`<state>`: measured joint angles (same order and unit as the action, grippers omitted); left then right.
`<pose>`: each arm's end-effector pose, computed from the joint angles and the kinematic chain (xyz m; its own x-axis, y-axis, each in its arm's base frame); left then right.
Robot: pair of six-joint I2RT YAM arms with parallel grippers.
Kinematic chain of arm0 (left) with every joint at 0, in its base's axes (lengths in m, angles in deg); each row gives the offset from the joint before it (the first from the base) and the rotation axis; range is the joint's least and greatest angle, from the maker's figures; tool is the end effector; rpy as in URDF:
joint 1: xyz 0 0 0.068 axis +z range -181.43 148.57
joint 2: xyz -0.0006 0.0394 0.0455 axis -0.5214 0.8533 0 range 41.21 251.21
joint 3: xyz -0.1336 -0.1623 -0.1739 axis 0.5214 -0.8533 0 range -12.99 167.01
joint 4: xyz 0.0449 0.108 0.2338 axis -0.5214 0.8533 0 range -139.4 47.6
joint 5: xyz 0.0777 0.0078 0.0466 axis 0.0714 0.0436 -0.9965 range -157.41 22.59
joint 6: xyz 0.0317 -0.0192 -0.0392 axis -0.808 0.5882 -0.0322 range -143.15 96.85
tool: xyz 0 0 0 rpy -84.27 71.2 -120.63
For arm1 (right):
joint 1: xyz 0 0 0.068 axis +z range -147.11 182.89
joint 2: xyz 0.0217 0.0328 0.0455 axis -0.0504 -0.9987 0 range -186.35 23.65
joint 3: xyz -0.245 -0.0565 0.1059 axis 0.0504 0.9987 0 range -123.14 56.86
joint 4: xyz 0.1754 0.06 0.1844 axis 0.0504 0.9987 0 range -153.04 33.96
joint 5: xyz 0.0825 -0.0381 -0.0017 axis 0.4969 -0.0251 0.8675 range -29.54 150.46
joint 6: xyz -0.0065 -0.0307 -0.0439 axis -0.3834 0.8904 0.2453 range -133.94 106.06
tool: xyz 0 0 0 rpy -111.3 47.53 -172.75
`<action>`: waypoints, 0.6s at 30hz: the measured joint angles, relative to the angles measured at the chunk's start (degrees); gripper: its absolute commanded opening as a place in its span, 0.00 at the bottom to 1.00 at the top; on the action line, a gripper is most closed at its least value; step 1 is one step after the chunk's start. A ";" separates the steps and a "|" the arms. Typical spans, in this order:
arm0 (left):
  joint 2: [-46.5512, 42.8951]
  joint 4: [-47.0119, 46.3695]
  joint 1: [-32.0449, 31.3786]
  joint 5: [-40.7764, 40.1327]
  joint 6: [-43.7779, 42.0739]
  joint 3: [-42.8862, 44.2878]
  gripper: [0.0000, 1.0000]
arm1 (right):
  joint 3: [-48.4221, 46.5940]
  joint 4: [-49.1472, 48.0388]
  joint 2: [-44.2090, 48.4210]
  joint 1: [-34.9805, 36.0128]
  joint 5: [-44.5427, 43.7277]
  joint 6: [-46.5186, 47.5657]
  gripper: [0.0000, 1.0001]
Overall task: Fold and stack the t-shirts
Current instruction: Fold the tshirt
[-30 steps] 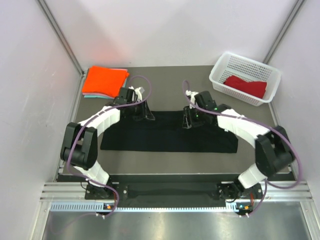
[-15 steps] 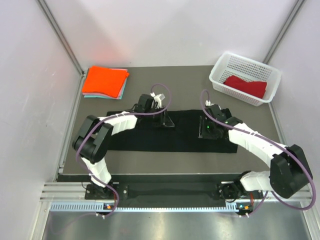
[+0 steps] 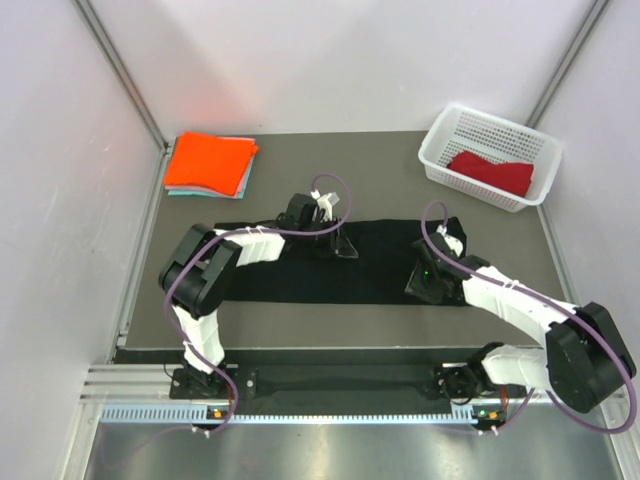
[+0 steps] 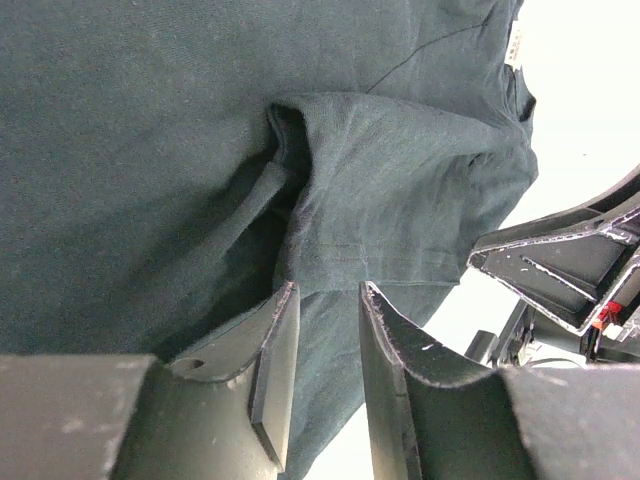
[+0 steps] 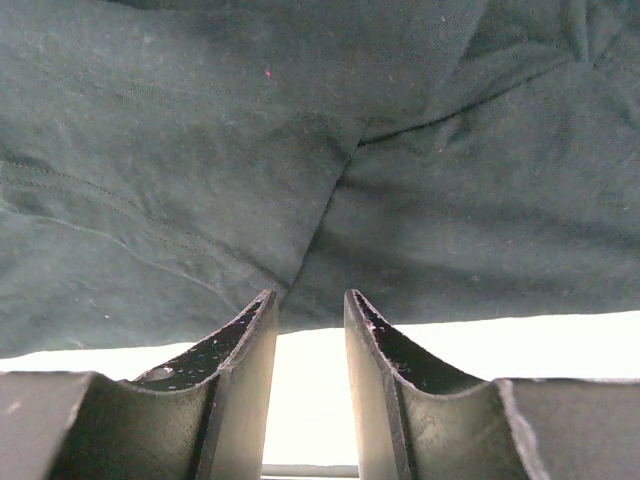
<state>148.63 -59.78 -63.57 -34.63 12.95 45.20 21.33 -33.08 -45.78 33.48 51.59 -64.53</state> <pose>0.3162 -0.2215 0.1538 -0.9030 -0.0176 -0.4292 0.3370 0.5905 -0.7333 0.1854 0.1032 0.1758 -0.8340 0.3938 -0.3866 0.3149 0.9149 0.2525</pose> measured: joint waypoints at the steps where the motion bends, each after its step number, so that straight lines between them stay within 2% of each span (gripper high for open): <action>1: 0.02 0.00 0.02 0.00 0.00 0.00 0.33 | 0.33 -0.48 0.20 0.00 0.07 -0.79 0.34; 7: 1.01 0.09 -0.04 0.00 0.24 0.44 0.18 | 1.16 -2.19 0.24 0.00 0.83 -4.15 0.33; 11: 1.01 0.07 -0.04 0.00 0.24 0.57 0.00 | 2.25 -4.26 0.28 0.00 1.09 -5.92 0.33; 18: 1.01 0.26 -0.07 0.04 0.22 0.94 0.00 | 3.34 -5.51 0.28 0.00 1.03 -7.96 0.33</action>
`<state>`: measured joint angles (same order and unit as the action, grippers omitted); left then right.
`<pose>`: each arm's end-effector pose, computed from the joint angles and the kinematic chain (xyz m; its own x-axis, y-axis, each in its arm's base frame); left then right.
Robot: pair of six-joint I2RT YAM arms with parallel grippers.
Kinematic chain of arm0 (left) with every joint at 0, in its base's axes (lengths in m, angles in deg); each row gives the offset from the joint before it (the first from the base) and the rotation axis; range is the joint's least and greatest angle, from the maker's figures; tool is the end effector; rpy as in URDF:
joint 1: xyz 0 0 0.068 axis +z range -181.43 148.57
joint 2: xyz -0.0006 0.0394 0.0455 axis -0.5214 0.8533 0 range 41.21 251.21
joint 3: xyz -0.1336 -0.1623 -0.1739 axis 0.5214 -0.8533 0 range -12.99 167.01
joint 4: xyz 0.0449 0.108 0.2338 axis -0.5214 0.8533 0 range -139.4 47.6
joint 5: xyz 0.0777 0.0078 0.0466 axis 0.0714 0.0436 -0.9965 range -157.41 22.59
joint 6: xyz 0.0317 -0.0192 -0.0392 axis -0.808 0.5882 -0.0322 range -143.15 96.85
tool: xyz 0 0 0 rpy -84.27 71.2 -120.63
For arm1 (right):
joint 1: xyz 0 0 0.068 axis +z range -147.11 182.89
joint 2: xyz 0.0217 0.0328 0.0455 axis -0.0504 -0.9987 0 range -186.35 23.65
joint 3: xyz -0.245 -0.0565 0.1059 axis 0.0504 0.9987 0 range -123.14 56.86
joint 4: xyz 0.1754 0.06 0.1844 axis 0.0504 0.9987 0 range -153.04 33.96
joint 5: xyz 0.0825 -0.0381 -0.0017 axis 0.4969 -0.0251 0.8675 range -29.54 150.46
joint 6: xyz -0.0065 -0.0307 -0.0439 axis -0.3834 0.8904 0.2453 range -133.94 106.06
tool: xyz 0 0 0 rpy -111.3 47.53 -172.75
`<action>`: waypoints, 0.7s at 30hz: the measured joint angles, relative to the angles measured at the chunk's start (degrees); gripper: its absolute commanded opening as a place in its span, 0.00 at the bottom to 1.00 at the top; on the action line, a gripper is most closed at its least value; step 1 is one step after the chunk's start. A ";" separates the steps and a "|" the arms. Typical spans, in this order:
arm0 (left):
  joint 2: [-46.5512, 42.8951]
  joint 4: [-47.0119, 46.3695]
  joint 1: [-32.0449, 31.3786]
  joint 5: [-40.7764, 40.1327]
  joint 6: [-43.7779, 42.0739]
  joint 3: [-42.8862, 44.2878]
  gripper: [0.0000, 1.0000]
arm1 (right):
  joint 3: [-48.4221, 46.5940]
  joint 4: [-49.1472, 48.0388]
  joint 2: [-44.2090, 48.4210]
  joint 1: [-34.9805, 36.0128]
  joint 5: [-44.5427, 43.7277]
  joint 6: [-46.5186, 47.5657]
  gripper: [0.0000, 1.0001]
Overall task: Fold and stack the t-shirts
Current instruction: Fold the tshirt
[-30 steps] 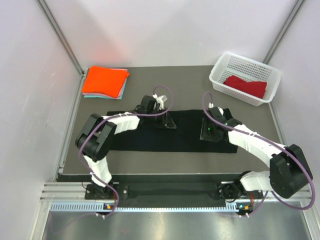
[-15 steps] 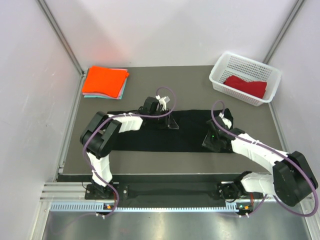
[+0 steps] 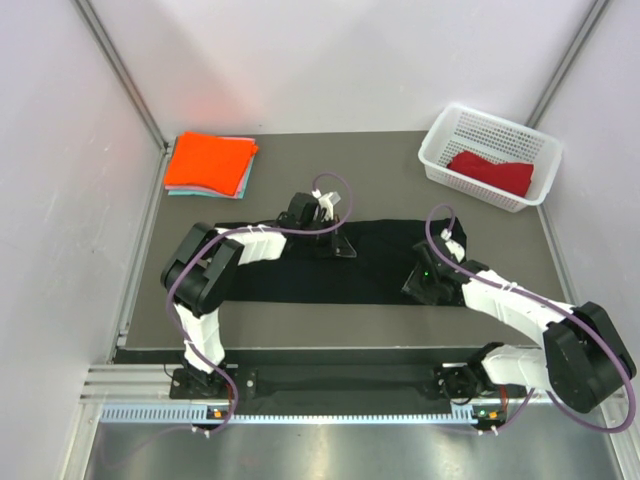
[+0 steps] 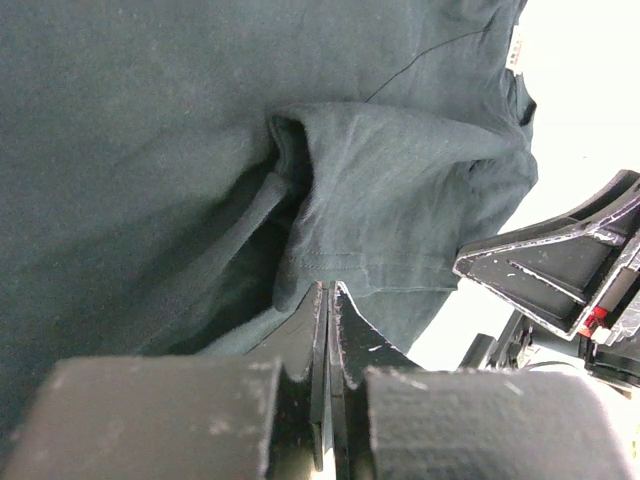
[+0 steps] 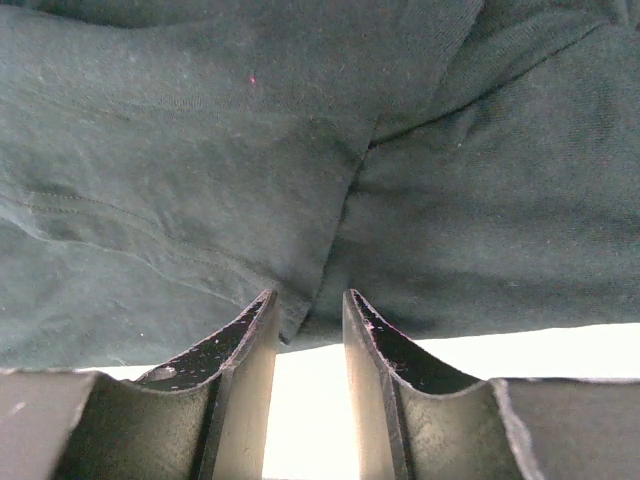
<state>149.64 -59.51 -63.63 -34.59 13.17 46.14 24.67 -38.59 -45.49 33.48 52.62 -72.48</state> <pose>0.3192 -0.2239 0.1517 -0.9066 -0.0172 -0.4217 0.3306 0.5920 -0.7350 0.1834 0.1027 0.1649 -0.7766 0.5225 -0.3519 0.4109 0.8436 0.3458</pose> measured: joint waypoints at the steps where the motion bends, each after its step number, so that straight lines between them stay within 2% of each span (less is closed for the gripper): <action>1: 0.00 0.04 0.00 0.00 0.02 0.13 0.00 | 0.00 -0.13 0.00 0.00 -0.02 -0.20 0.33; 4: 0.00 0.15 0.02 0.24 0.24 0.55 0.00 | 0.00 -0.72 0.00 0.00 -0.26 -0.68 0.31; 10: 0.00 0.24 -0.02 0.70 1.38 0.70 0.00 | 1.16 -2.34 0.00 0.00 -1.33 -1.68 0.08; 11: 0.00 0.24 -0.02 0.70 1.57 0.70 0.00 | 1.57 -2.56 0.00 0.00 -1.44 -1.77 0.00; 21: -0.48 2.40 -0.04 0.37 2.86 0.72 0.00 | 3.43 -3.50 3.04 0.00 -2.62 -2.36 0.00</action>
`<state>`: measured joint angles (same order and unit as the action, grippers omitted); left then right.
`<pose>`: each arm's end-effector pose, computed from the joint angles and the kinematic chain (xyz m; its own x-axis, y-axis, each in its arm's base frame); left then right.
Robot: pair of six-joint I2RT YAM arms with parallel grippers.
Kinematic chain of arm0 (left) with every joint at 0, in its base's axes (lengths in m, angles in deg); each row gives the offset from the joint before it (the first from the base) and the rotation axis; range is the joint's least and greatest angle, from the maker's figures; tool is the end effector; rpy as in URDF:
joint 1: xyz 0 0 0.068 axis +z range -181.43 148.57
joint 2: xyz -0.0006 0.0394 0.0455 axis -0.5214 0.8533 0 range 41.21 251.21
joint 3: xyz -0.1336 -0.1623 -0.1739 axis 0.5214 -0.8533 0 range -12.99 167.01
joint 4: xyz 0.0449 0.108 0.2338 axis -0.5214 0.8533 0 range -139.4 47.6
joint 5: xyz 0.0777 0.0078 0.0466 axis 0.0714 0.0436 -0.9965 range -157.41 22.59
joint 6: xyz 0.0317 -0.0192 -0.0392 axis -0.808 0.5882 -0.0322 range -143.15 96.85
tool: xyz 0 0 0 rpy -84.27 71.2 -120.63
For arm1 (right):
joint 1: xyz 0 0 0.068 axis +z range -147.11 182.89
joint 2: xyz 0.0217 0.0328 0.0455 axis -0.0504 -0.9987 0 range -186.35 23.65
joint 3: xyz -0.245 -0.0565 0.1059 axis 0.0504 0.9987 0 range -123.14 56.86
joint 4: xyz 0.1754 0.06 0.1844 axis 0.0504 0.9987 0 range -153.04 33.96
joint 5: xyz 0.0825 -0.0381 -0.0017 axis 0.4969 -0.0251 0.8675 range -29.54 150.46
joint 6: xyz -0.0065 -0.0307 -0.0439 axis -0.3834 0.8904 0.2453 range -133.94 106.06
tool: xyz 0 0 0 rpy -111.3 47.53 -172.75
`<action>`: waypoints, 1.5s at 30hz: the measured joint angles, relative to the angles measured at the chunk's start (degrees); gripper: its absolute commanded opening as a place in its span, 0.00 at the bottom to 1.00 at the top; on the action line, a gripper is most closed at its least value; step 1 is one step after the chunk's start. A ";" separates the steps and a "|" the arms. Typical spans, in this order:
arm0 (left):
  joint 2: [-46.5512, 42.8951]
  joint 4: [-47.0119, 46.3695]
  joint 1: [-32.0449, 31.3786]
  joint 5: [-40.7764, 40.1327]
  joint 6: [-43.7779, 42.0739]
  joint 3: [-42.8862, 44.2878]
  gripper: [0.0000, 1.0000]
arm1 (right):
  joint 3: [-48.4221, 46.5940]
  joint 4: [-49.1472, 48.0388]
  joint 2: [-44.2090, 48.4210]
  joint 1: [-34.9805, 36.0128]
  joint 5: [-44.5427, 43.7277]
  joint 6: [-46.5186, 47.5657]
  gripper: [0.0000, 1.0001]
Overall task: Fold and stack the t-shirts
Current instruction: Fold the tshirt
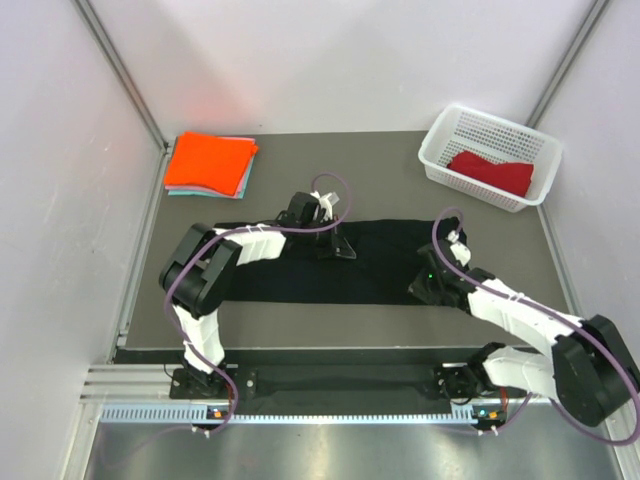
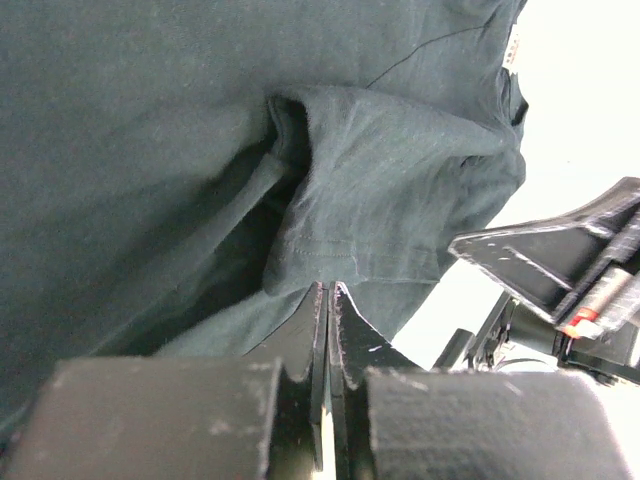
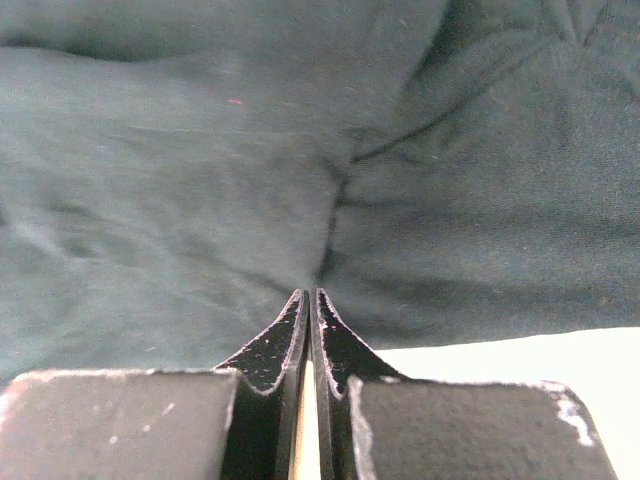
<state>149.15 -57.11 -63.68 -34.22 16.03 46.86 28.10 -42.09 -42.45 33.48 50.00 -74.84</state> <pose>0.3184 -0.2240 0.1552 -0.9296 -0.0385 -0.3665 0.2735 0.5945 -0.7562 0.1768 0.0969 0.1612 -0.7217 0.5715 -0.3905 0.4364 0.8136 0.3841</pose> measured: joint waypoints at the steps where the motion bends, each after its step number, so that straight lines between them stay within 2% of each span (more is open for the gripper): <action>1: -0.26 0.70 0.00 -0.17 0.07 0.00 0.00 | 0.00 0.07 1.18 0.00 -0.22 0.00 0.00; 3: -0.74 1.36 0.00 -0.61 0.13 0.00 0.00 | 0.00 0.09 3.37 0.00 -0.48 -0.02 0.04; 5: -1.20 1.75 0.00 -0.92 0.15 0.00 0.00 | 0.00 0.07 4.63 0.02 -0.39 -0.48 0.26; 8: -1.31 1.77 0.00 -1.07 0.17 0.00 0.00 | 0.00 0.07 4.44 0.20 0.35 -2.25 0.32; 13: -1.31 2.03 0.00 -1.09 0.11 0.07 0.02 | 0.39 -0.07 2.56 0.94 0.98 -4.85 0.35; 17: -1.31 2.69 0.00 -2.08 -1.60 0.26 0.26 | 1.16 -0.09 2.16 1.09 0.94 -6.12 0.37; 20: -1.31 3.23 0.00 -3.56 -2.93 0.26 0.33 | 1.42 -0.09 2.16 1.09 0.83 -6.71 0.39; 35: 2.40 1.25 0.00 -4.31 -5.22 1.29 0.33 | 1.88 -1.92 0.31 1.57 0.63 -9.46 0.38; 45: 3.34 -0.48 -0.11 -3.48 -4.52 1.36 0.17 | 2.47 -5.73 -1.07 1.60 0.70 -11.23 0.36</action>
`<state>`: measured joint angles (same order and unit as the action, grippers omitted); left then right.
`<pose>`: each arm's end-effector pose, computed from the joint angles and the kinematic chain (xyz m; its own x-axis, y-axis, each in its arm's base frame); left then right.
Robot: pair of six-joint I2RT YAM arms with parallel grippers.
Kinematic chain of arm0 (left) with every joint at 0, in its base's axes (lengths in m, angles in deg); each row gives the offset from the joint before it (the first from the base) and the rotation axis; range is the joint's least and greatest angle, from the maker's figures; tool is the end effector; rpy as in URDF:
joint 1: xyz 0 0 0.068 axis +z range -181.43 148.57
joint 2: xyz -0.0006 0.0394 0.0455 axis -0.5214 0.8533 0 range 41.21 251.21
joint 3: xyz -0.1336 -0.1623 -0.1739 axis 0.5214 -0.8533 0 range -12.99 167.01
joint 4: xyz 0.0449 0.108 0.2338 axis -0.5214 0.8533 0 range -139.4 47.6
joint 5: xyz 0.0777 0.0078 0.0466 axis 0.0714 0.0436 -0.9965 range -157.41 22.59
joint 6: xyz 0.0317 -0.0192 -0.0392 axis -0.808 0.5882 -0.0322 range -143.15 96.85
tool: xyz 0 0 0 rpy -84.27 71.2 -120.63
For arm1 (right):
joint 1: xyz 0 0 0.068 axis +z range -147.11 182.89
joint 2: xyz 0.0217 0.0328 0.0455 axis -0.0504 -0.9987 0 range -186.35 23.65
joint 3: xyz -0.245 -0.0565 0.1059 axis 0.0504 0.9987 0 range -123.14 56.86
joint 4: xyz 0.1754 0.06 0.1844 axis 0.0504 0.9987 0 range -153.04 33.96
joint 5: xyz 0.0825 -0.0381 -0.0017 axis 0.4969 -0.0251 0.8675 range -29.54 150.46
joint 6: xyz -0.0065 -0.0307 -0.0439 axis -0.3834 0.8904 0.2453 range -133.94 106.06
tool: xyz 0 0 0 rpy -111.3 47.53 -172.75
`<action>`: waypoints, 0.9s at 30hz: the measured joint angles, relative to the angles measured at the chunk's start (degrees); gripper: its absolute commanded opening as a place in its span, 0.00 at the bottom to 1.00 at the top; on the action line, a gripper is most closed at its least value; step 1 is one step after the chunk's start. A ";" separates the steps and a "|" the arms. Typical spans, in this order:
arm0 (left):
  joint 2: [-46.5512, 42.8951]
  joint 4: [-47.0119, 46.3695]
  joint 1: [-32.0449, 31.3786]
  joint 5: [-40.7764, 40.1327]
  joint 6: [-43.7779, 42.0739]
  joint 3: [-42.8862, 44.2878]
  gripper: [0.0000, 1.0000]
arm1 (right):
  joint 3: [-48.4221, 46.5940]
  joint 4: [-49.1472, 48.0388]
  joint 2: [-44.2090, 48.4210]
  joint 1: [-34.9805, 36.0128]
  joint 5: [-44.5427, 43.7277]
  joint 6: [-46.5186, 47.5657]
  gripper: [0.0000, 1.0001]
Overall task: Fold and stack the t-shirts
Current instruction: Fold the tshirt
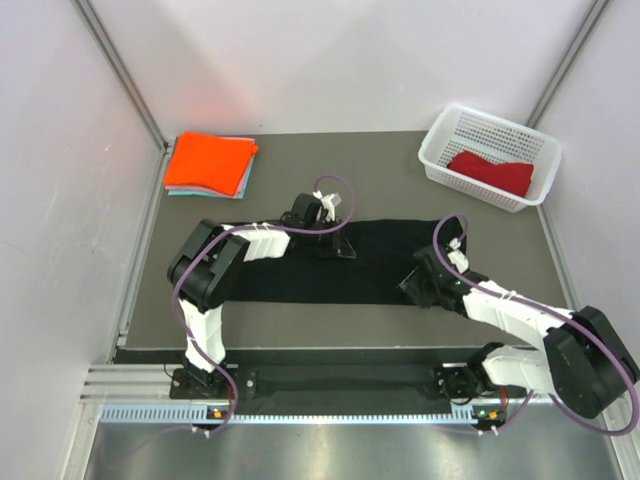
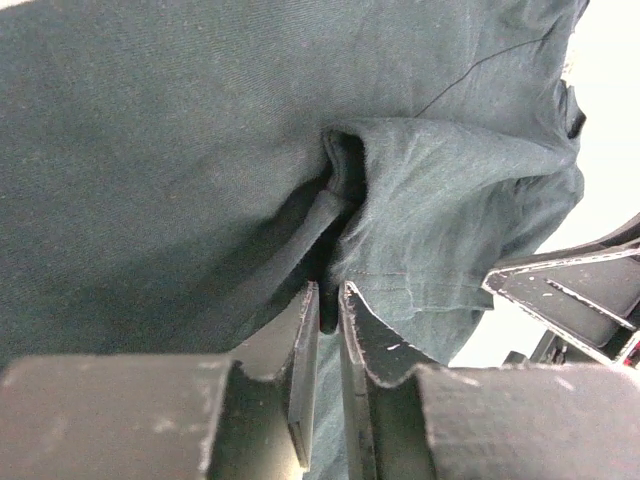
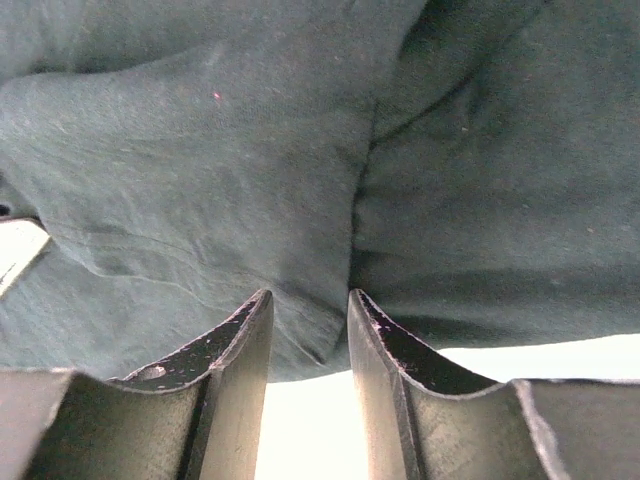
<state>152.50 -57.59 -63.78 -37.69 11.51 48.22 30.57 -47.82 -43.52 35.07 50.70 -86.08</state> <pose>0.3262 -0.2276 0.1400 -0.9055 -0.0110 -0.4241 0.3180 0.6442 -0.6956 0.1750 0.1029 0.1512 -0.6390 0.7062 -0.3049 0.5322 0.6921 0.4877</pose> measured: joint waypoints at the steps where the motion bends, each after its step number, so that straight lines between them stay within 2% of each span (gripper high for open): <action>1: 0.00 -0.09 0.00 0.07 -0.04 0.04 0.16 | 0.04 -0.42 -0.13 0.02 0.00 -0.13 0.36; 2: 0.02 -0.20 0.00 0.15 0.04 0.15 0.14 | 0.04 -0.74 -0.28 0.02 0.00 -0.24 0.31; 4: 0.28 -0.52 0.00 0.50 0.33 0.57 0.02 | 0.07 -1.18 -0.70 0.04 -0.02 -0.52 0.21; 5: 0.48 -0.90 0.00 0.61 0.35 0.72 0.00 | 0.24 -1.36 -0.79 0.04 -0.09 -0.63 0.10; 7: 0.76 -1.07 0.00 0.87 0.37 0.94 0.00 | 0.81 -1.53 -0.70 0.04 -0.31 -0.83 0.01; 18: -0.04 3.65 -0.42 -1.51 4.72 1.81 0.00 | 0.11 5.79 8.61 0.09 -3.96 2.10 0.00; 27: -6.69 10.16 -1.70 -4.37 6.27 0.76 0.00 | -0.09 8.90 12.57 0.09 -3.63 3.65 0.00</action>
<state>145.81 -47.43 -65.49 -42.06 17.78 48.98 30.49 -38.92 -30.96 35.16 47.07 -82.43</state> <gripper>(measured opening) 0.023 0.014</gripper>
